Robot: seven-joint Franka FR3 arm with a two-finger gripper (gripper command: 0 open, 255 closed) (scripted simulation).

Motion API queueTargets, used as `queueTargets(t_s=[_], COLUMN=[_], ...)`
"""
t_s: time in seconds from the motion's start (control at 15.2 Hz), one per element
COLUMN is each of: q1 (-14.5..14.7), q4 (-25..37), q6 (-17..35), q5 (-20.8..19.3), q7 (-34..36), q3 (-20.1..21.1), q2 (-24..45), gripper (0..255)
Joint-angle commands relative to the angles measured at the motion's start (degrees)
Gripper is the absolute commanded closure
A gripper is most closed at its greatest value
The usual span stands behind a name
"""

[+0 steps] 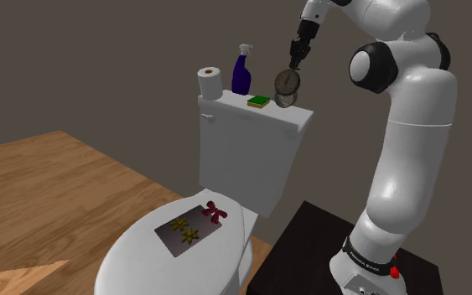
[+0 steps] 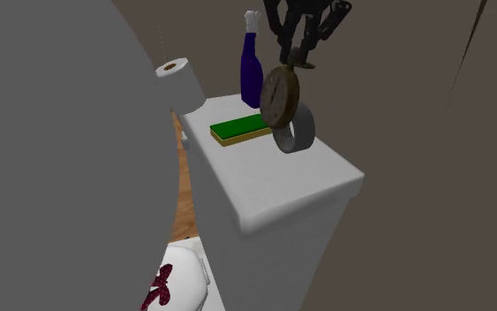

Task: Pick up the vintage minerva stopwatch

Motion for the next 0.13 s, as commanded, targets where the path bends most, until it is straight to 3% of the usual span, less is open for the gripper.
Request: queueTargets(t_s=[0.0,0.07], q1=[-0.73,-0.74], q4=[2.02,2.02], q6=[-1.41,-1.41], q5=[0.66,0.66], q7=[-0.15,-0.15], q3=[-0.11,-0.11], q2=[0.78,0.78], gripper=[255,255])
